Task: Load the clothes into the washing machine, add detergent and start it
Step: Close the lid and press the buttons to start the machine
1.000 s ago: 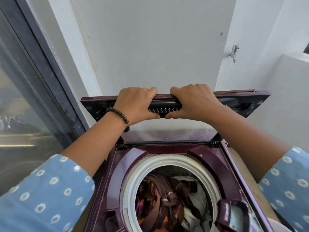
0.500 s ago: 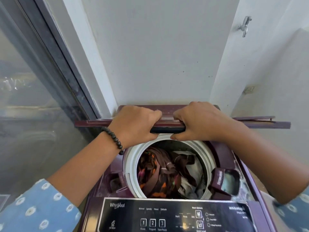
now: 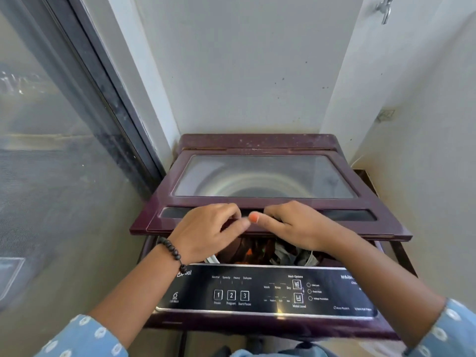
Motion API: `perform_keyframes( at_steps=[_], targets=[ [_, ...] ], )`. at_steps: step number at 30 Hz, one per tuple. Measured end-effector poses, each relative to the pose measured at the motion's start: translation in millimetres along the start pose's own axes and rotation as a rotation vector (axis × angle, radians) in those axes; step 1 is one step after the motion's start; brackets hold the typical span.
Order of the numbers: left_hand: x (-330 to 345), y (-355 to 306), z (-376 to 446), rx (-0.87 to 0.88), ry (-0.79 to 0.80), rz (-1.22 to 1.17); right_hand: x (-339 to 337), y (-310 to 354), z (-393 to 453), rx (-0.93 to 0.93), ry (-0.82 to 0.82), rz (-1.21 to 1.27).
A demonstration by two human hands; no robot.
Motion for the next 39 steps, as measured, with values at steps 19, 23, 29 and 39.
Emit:
perform_keyframes(
  at_steps=[19,23,29,39],
  targets=[
    [71,49,-7,-0.246,0.195,-0.332,76,-45,11,0.156,0.105,0.094],
    [78,53,-5,-0.239,0.209,-0.340,83,-52,14,0.168,0.100,0.098],
    [86,55,-5,-0.204,0.186,-0.340,89,-57,15,0.172,0.073,0.076],
    [90,51,-10,-0.068,0.002,-0.210,100,-54,9,0.169,-0.207,-0.112]
  ],
)
Point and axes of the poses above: each hand's wrist, its own z-axis towards the middle knuckle, its own x-axis out of the palm, y = z × x, the point moved 6 cm from there along z, towards the middle knuckle, and after that the axes turned 11 degrees about y, right-handed, at the moved point
